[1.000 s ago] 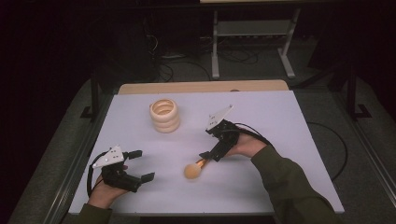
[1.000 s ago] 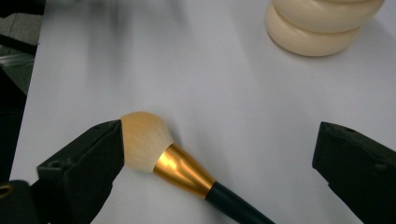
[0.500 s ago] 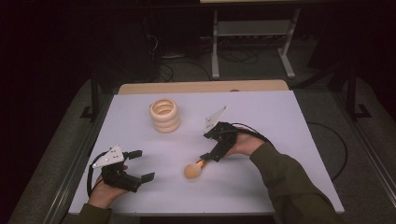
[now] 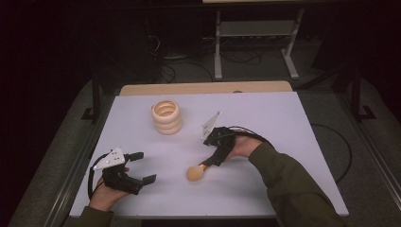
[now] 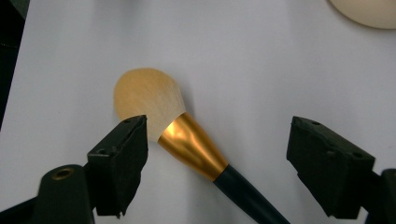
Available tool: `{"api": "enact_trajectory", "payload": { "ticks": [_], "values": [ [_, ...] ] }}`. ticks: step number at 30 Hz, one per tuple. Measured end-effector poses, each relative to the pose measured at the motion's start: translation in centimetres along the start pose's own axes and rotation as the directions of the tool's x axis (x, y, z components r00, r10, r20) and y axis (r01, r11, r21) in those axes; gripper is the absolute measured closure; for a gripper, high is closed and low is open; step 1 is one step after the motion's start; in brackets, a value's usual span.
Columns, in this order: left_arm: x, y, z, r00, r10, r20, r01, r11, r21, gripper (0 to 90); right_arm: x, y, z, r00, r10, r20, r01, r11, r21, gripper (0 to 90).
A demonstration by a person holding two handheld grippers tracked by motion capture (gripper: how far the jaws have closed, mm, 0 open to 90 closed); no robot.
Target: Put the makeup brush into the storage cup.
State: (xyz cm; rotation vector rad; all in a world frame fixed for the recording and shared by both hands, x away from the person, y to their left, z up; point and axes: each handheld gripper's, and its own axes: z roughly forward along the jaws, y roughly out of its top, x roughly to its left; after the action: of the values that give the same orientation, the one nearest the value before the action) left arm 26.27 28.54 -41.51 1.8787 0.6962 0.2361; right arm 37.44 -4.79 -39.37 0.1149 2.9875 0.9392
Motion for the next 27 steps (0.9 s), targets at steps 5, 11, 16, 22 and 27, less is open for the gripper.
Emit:
{"api": "enact_trajectory", "payload": {
  "ticks": [5, 11, 16, 22, 27],
  "values": [
    [0.0, 0.0, 0.0, 1.0, 0.001, -0.001, -0.001, 1.0, 0.002, 0.0, -0.1, -0.1, 0.4, 0.9999, -0.007, -0.014, 0.007, 1.0, 0.029, 23.2],
    [0.1, 0.0, 0.0, 1.0, 0.001, -0.004, -0.001, 1.0, 0.003, 0.0, -0.1, -0.2, 0.7, 0.9994, -0.027, -0.022, 0.028, 0.998, 0.05, 30.8],
    [0.1, 0.0, -0.1, 1.0, 0.0, -0.001, 0.0, 1.0, 0.003, 0.0, -0.2, -0.3, 1.1, 0.9987, -0.039, -0.032, 0.041, 0.997, 0.067, 34.1],
    [0.1, 0.0, -0.1, 1.0, 0.0, 0.0, 0.0, 1.0, 0.004, 0.0, -0.2, -0.4, 1.5, 0.9976, -0.047, -0.05, 0.051, 0.996, 0.079, 37.2],
    [0.1, 0.0, 0.0, 1.0, -0.001, 0.0, 0.001, 1.0, 0.004, 0.0, -0.2, -0.4, 1.7, 0.9965, -0.065, -0.052, 0.07, 0.993, 0.093, 39.9]
  ]
}}
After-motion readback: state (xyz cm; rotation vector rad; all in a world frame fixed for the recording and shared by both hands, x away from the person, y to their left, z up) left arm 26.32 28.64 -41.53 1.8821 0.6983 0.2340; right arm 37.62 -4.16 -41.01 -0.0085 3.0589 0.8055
